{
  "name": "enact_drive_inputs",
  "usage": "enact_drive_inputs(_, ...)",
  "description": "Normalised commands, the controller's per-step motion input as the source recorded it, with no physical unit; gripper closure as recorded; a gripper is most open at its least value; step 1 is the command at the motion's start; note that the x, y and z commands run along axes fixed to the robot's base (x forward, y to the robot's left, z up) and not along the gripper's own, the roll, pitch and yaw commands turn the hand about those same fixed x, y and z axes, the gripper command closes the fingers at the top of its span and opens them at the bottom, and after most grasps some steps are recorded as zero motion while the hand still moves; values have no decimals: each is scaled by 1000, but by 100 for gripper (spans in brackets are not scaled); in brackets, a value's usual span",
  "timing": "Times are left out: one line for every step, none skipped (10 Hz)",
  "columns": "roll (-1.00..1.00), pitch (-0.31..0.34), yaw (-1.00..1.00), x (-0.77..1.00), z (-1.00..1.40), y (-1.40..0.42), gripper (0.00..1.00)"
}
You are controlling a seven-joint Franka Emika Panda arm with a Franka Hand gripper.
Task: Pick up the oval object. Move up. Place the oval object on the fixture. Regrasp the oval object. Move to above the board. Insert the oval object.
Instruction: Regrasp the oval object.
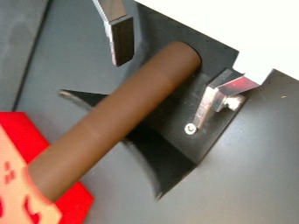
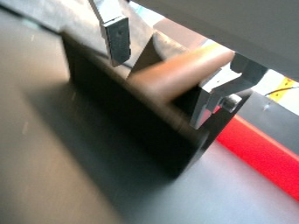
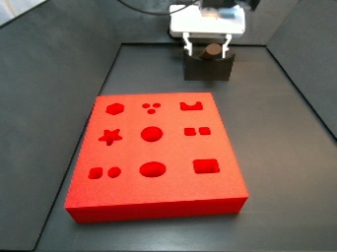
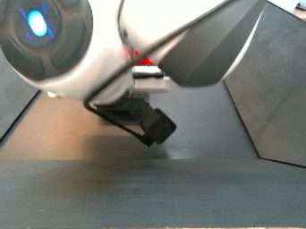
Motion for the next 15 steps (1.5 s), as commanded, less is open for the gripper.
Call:
enact_drive_inputs(29, 5, 31, -29, 1000, 1, 0)
enact_drive_inputs(45, 18, 33, -33, 1000, -6, 0)
enact_drive_inputs(56, 44, 31, -38, 1000, -3, 0)
enact_drive_inputs(55, 66, 24, -39, 882, -1, 0)
enact_drive_inputs(52, 90, 13, -29, 657, 2, 0)
enact_drive_inputs(52, 97, -1, -23, 482, 0, 0)
enact_drive_inputs(51, 95, -17, -23, 304, 0, 0)
enact_drive_inputs(-10, 9, -13, -1000, 0, 0, 0)
enact_drive_inputs(-27, -17, -24, -1000, -30, -1, 0)
enact_drive_inputs(-1, -50, -43, -1000, 9, -1, 0)
enact_drive_inputs(13, -53, -38, -1000, 12, -5, 0)
enact_drive_inputs(55, -62, -23, -1000, 10, -6, 0)
enact_drive_inputs(72, -66, -17, -1000, 14, -8, 0)
enact_drive_inputs(104, -77, -3, -1000, 23, -18, 0)
enact_drive_inputs(113, -83, 3, -1000, 26, -19, 0)
